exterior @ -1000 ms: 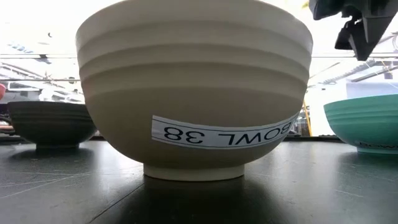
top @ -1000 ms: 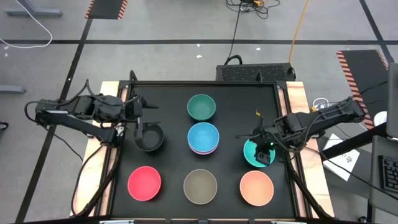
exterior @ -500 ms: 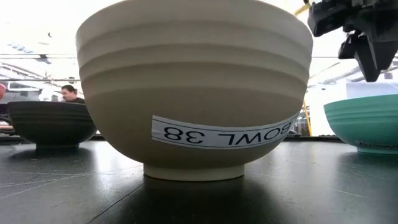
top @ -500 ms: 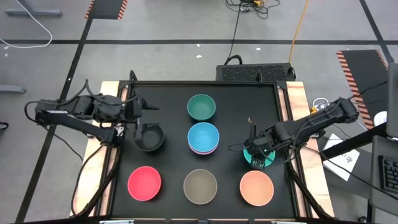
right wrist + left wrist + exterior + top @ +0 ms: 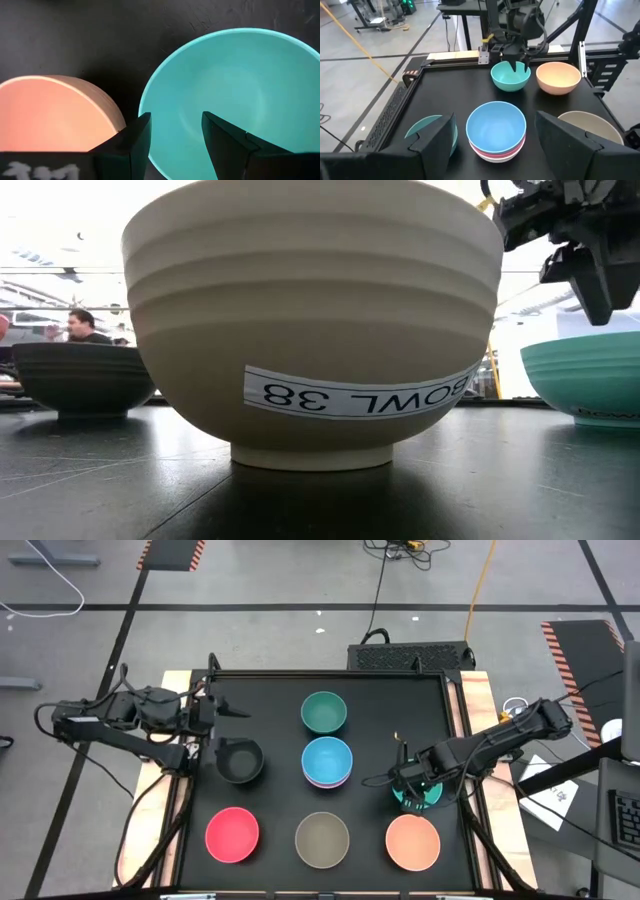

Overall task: Nest bowls inside each other
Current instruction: Stack the light green bowl on top of the light blue bowl

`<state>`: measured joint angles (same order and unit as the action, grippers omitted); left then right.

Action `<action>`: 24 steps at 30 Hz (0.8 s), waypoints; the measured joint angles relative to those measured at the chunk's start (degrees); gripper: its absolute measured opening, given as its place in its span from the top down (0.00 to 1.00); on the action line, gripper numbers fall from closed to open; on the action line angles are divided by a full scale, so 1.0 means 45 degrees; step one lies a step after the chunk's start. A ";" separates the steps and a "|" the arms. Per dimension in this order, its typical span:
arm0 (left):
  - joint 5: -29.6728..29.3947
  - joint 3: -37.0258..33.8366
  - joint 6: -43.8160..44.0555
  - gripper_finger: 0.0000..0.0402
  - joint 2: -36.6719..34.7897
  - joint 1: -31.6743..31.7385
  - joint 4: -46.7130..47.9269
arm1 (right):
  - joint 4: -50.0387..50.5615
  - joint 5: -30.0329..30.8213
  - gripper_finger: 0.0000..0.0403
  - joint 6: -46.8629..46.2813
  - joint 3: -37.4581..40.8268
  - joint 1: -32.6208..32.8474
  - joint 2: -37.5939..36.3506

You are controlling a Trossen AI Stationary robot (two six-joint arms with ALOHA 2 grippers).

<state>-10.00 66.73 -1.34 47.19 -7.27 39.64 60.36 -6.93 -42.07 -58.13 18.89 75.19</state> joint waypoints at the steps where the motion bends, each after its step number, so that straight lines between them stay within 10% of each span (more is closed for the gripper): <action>1: 0.0005 0.0002 0.0012 0.30 -0.0002 0.0000 0.0003 | -0.0012 -0.0163 0.59 0.0104 -0.0004 -0.0004 0.0053; 24: 0.0238 0.0002 0.0315 0.30 -0.0015 0.0000 -0.0131 | -0.0769 -0.1162 0.59 0.0664 -0.0009 -0.0009 0.1155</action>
<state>-8.93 66.74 0.08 47.12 -7.27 39.05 56.90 -12.16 -39.08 -58.17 18.85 80.39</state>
